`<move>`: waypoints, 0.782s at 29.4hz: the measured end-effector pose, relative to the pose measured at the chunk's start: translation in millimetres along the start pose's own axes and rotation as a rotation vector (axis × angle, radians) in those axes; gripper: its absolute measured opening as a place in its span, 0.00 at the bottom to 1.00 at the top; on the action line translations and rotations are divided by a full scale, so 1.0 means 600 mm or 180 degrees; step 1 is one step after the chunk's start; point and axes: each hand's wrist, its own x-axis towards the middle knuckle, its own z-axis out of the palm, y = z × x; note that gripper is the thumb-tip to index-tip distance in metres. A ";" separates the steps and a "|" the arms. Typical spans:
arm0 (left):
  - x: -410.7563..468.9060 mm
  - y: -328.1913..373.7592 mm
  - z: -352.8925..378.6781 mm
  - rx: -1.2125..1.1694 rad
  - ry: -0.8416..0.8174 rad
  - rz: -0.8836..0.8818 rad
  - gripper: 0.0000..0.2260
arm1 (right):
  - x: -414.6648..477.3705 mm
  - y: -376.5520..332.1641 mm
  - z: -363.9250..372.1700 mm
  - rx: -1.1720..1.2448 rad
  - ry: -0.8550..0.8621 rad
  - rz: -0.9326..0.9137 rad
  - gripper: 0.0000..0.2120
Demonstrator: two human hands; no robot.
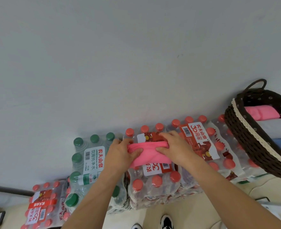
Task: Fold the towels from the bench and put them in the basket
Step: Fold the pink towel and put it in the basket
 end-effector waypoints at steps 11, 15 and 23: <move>-0.014 0.015 -0.040 0.0033 0.0315 0.1140 0.10 | -0.014 -0.015 -0.043 -0.0765 0.0401 -0.1029 0.15; -0.040 -0.008 -0.017 0.0357 0.0810 0.1627 0.17 | -0.046 0.014 0.015 -0.1362 0.1349 -0.1647 0.23; -0.086 -0.022 0.015 0.0244 0.0305 0.1400 0.13 | -0.091 0.046 0.073 -0.1450 0.1178 -0.1403 0.25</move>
